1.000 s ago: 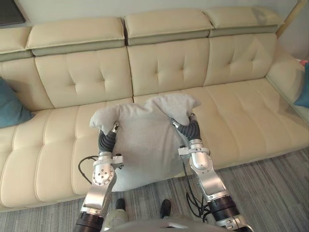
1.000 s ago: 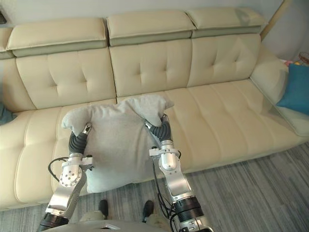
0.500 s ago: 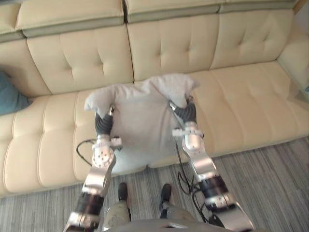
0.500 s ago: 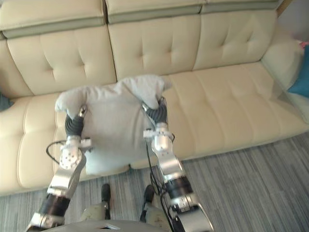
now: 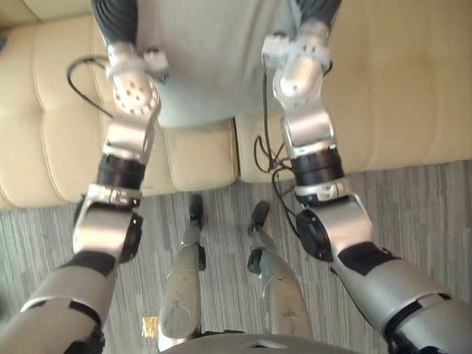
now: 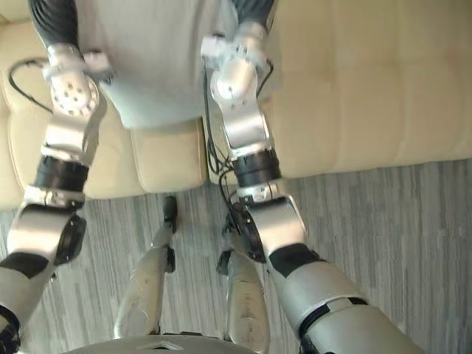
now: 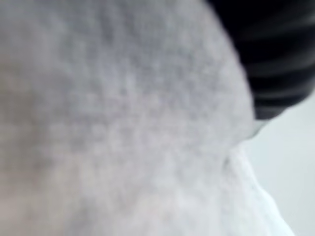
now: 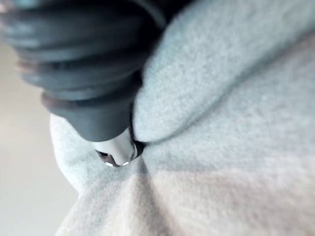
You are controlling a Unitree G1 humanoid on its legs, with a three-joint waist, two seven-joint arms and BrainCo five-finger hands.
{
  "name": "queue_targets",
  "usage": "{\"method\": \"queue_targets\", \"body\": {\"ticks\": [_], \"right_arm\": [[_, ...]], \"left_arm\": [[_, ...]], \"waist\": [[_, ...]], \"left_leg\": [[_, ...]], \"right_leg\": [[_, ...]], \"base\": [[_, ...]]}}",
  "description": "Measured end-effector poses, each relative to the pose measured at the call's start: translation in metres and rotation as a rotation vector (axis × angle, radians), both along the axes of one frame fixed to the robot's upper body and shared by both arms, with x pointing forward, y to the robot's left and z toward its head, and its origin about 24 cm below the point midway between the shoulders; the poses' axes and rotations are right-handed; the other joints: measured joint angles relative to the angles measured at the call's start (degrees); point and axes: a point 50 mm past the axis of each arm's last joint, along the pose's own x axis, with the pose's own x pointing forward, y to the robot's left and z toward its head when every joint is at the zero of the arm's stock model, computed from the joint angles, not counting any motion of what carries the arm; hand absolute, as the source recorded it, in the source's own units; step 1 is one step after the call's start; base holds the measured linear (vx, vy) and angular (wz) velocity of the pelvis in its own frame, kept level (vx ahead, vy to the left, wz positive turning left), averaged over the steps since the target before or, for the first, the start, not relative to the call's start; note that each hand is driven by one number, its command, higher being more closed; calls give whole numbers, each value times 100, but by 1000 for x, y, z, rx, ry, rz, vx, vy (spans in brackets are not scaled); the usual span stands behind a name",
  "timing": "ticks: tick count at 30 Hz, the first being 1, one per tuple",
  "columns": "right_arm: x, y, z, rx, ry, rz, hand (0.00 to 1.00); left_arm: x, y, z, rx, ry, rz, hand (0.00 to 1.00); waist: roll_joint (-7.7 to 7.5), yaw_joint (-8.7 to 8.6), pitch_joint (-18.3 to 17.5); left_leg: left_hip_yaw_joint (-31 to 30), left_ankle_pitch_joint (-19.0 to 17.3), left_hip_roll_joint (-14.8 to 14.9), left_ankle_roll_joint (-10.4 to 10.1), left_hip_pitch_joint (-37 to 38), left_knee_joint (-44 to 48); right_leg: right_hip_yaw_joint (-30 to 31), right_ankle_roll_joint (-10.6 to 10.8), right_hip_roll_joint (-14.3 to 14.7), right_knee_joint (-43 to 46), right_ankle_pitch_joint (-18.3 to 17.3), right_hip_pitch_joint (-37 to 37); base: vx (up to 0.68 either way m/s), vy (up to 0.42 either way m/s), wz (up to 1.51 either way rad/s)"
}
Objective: Pick up cushions and gather them together orderly.
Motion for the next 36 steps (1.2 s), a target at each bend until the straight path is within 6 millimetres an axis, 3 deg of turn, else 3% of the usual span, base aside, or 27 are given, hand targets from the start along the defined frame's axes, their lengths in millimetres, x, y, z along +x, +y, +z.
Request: {"method": "queue_targets", "body": {"ticks": [4, 6, 7, 8, 15, 21, 25, 32, 36], "right_arm": [[-16, 2, 40, 48, -108, -25, 100], [-21, 0, 50, 73, -141, -33, 100], [-23, -1, 53, 86, -154, -37, 100], [-25, -1, 56, 96, -161, -40, 0], [-40, -17, 65, 220, -215, -64, 0], [-61, -28, 73, 266, -313, -60, 0], [-64, -56, 77, 277, -344, -125, 0], [-54, -111, 63, 263, -288, -165, 0], [-56, -150, 52, 280, -268, -191, 0]], "left_arm": [[-13, -4, 52, 1, -127, 2, 100], [-18, -7, 64, -5, -163, -6, 100], [-20, -9, 69, -6, -177, -12, 0], [-22, -11, 72, -8, -186, -20, 0], [-24, -22, 76, -147, -198, -109, 0], [-28, -15, 81, -207, -226, -120, 0], [-33, -7, 86, -215, -249, -129, 0], [-44, 62, 93, -244, -294, -41, 0], [-45, 114, 63, -277, -233, 69, 0]], "waist": [[-2, 22, 273], [0, 23, 275], [-1, 29, 276], [-1, 38, 276], [-4, 158, 278], [-5, 164, 277], [-5, 161, 277], [-12, 145, 274], [-12, 139, 274]], "left_leg": [[-32, 98, -20, 9, -315, -88], [-46, 151, -39, -31, -515, -110], [-57, 204, -48, -19, -597, -175], [-76, 206, -44, -17, -692, -205], [-7, 205, -46, -16, -1251, -51], [129, 191, -16, -14, -1485, 165], [151, 152, 20, 25, -1787, 502], [323, -200, 189, 158, -1827, 963], [338, -205, 234, 161, -1830, 1036]], "right_leg": [[-38, 4, -35, -2, 29, -330], [-84, 9, -64, -4, 32, -509], [-113, 9, -74, -5, 32, -603], [-137, 9, -72, -5, 32, -701], [-159, 10, -96, -1, 31, -1111], [-144, 27, -93, 53, 18, -1215], [-146, 27, -72, 65, 18, -1306], [-98, 30, 21, 288, 15, -1305], [-58, 20, 50, 344, 6, -1305]], "base": [[20, 35, 8], [36, 40, 10], [53, 42, 10], [93, 68, 11], [82, 57, 8], [58, 46, 5], [33, 39, 9], [-16, 22, -14], [-42, -4, -5]]}}
